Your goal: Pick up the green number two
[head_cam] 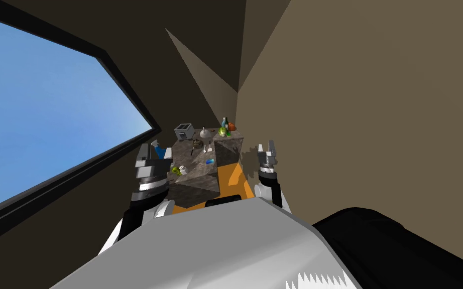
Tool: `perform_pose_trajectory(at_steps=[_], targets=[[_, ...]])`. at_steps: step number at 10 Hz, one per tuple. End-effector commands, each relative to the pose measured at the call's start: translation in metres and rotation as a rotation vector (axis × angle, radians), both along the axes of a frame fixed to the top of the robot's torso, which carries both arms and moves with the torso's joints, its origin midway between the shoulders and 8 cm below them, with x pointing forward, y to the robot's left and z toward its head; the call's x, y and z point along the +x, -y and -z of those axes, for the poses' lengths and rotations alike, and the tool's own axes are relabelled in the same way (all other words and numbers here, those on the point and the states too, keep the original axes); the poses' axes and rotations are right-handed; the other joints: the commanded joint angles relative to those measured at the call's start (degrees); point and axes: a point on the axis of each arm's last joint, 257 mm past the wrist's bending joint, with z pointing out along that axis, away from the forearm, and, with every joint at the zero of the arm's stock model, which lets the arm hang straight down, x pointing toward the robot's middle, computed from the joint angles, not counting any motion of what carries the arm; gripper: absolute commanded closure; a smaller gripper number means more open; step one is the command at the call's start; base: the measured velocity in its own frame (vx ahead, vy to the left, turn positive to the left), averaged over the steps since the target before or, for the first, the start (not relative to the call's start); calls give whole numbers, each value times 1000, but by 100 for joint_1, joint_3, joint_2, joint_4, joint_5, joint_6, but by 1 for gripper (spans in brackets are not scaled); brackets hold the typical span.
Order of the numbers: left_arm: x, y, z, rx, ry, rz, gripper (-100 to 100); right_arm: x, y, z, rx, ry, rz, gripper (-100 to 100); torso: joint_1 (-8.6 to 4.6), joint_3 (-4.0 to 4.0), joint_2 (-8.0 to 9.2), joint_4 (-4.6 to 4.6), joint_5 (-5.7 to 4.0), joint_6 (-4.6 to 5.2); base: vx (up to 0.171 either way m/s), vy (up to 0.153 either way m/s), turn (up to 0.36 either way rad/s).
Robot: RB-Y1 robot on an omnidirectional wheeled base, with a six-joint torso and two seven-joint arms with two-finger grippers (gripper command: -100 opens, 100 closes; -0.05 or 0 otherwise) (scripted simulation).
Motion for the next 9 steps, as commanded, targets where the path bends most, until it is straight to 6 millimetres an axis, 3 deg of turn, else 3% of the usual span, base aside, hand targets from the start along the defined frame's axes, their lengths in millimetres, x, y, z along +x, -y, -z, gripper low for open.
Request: perform_pose_trajectory(at_steps=[1, 9], targets=[[12, 3, 16, 5, -61, 10, -100, 0, 0, 0, 0, 0, 0, 0, 0, 0, 0, 0, 0, 0, -44, 13, -79], [59, 13, 124, 47, -404, 44, -100, 0, 0, 0, 0, 0, 0, 0, 11, 1, 1, 1, 2, -1, -43, 28, -84]])
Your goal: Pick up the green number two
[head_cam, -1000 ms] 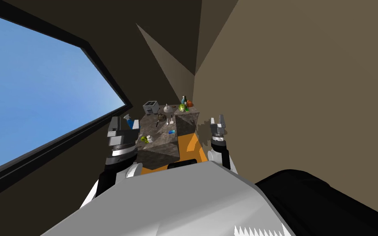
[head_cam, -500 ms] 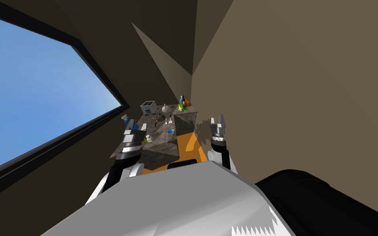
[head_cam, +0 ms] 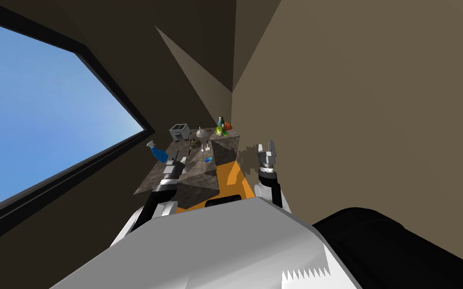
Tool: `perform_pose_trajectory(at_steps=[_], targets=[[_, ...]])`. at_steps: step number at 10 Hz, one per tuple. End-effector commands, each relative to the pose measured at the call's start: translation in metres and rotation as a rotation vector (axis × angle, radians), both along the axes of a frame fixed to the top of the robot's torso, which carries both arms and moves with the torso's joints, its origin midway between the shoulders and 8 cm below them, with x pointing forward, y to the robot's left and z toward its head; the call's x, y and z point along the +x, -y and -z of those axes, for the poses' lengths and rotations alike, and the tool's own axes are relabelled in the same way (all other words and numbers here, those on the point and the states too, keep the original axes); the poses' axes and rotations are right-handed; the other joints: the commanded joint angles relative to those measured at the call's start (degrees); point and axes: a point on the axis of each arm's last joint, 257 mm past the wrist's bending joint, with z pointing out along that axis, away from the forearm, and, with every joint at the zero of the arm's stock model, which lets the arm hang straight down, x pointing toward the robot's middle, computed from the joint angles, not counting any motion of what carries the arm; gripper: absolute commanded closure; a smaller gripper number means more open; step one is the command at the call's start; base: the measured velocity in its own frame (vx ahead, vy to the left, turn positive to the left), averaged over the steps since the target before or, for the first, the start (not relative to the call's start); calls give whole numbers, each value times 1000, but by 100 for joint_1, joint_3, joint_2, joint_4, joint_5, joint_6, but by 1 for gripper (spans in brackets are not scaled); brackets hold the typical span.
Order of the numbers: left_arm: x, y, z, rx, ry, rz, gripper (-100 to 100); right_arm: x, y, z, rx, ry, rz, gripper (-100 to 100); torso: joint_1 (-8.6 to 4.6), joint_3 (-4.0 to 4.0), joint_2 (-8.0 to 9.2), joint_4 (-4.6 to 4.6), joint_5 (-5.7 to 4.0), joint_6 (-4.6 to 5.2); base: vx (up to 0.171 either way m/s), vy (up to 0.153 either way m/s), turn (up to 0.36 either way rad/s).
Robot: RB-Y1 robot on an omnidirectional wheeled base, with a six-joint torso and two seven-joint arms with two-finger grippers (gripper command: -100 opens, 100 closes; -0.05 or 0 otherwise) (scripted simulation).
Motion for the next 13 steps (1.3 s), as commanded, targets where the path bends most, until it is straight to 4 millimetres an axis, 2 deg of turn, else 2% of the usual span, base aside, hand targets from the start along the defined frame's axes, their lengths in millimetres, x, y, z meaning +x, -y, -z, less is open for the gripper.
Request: perform_pose_trajectory(at_steps=[1, 2, 6, 7, 13], targets=[[6, 3, 24, 13, -74, 4, -100, 0, 0, 0, 0, 0, 0, 0, 0, 0, 0, 0, 0, 0, -38, 35, -75], [7, 3, 26, 13, -80, 3, -100, 0, 0, 0, 0, 0, 0, 0, -1, 0, 0, 0, 0, 0, -22, 26, -18], [16, 0, 82, 49, -254, 2, -100, 0, 0, 0, 0, 0, 0, 0, 0, -5, -8, -2, 0, -1, -18, 36, -48], [16, 0, 83, 49, -258, 1, -100, 0, 0, 0, 0, 0, 0, 0, 5, -4, -7, -2, 1, -1, -20, 36, -17], [16, -17, 150, 102, -479, -26, -100, 0, 0, 0, 0, 0, 0, 0, 7, -8, -14, -3, 1, -2, -8, 47, -18]])
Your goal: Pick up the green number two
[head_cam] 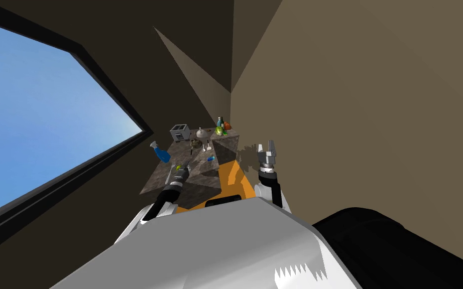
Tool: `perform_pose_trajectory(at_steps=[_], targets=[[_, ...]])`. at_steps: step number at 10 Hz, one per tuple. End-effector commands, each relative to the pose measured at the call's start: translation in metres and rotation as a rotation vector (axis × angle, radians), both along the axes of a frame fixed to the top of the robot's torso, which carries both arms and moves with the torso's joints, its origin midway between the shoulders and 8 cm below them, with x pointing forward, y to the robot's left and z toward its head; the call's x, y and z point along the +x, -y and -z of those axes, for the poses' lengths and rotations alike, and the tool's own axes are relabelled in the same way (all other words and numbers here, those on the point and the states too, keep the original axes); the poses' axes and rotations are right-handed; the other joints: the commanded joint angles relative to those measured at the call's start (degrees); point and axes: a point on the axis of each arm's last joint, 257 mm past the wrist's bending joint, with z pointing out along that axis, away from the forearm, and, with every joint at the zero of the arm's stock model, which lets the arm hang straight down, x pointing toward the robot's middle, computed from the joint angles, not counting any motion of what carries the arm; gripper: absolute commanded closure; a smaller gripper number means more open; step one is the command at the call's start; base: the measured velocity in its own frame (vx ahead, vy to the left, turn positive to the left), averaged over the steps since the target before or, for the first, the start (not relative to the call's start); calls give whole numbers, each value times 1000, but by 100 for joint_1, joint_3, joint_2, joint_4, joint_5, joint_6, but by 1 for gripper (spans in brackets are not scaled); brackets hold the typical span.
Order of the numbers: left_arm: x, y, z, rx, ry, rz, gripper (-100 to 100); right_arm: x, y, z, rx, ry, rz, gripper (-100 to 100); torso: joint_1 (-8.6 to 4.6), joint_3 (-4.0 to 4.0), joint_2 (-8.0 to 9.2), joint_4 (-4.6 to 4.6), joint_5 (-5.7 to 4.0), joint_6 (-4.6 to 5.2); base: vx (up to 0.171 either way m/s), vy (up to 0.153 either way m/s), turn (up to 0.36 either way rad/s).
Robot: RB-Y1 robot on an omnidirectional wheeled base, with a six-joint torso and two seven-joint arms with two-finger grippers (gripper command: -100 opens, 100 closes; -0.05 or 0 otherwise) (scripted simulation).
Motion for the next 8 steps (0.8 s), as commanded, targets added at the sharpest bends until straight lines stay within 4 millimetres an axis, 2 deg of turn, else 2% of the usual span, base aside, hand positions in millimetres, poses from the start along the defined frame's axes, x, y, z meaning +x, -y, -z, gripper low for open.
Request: perform_pose_trajectory(at_steps=[1, 4, 8], targets=[[1, -6, 11, 13, -47, -9, -100, 0, 0, 0, 0, 0, 0, 0, 0, 0, 0, 0, 0, 0, -1, 50, 5], [-2, -17, 30, 34, -120, -31, -100, 0, 0, 0, 0, 0, 0, 0, 0, -4, -7, -1, 0, 0, 13, 54, 15], [-5, -29, 43, 52, -178, -57, -100, 0, 0, 0, 0, 0, 0, 0, -3, -5, -9, -2, 0, 0, 18, 52, 27]])
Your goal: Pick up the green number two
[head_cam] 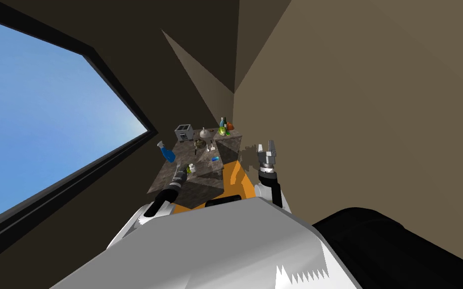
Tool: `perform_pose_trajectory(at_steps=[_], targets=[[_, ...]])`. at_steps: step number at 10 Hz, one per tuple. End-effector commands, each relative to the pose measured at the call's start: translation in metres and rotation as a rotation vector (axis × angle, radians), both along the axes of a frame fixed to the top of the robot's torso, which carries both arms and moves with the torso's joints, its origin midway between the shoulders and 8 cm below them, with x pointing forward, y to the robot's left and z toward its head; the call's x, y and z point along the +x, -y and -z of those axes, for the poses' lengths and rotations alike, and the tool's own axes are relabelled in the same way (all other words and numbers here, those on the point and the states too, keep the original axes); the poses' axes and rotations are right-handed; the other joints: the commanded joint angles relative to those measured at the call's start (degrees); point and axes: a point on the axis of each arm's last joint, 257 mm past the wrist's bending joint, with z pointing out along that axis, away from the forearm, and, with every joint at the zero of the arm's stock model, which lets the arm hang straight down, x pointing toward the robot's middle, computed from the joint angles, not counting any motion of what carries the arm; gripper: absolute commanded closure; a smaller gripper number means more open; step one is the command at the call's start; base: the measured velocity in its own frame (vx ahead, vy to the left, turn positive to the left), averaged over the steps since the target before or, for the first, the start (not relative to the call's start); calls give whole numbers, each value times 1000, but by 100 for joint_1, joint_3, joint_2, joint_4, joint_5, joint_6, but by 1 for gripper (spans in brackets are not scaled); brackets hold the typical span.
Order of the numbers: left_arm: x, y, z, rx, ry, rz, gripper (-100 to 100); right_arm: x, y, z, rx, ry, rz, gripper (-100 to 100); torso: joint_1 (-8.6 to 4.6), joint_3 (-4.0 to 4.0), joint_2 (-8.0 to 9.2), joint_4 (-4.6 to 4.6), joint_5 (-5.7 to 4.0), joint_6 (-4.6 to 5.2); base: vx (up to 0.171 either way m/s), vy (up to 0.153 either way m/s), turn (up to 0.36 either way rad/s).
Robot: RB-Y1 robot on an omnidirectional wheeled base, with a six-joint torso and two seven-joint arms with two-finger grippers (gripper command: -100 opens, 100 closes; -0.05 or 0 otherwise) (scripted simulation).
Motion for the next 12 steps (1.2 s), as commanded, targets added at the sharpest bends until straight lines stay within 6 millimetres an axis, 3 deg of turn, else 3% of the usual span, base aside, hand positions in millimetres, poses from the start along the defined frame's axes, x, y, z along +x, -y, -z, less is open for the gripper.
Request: perform_pose_trajectory(at_steps=[1, 3, 4, 5, 6, 10, 12], targets=[[-2, -7, 4, 7, -25, -15, -100, 0, 0, 0, 0, 0, 0, 0, 0, 0, 0, 0, 0, 0, 26, 55, 50], [-2, -8, 4, 8, -26, -16, -100, 0, 0, 0, 0, 0, 0, 0, 6, -3, -6, -1, 1, 0, 28, 45, 27], [-2, -8, 4, 9, -29, -18, 0, 0, 0, 0, 0, 0, 0, 0, -5, -1, -1, -1, 0, 1, 3, 6, -2], [-2, -8, 4, 9, -29, -18, -100, 0, 0, 0, 0, 0, 0, 0, -14, 2, 4, 1, -3, 1, 0, 0, 0], [-2, -8, 4, 9, -29, -18, 100, 0, 0, 0, 0, 0, 0, 0, -17, 4, 6, 1, -3, 1, 0, 0, 0], [-2, -8, 3, 8, -25, -17, 100, 0, 0, 0, 0, 0, 0, 0, -10, -6, -5, -6, 2, 2, 0, 0, 0], [9, -12, 0, 4, -26, -28, -100, 0, 0, 0, 0, 0, 0, 0, -9, -7, -6, -6, 2, 2, -34, -2, -14]])
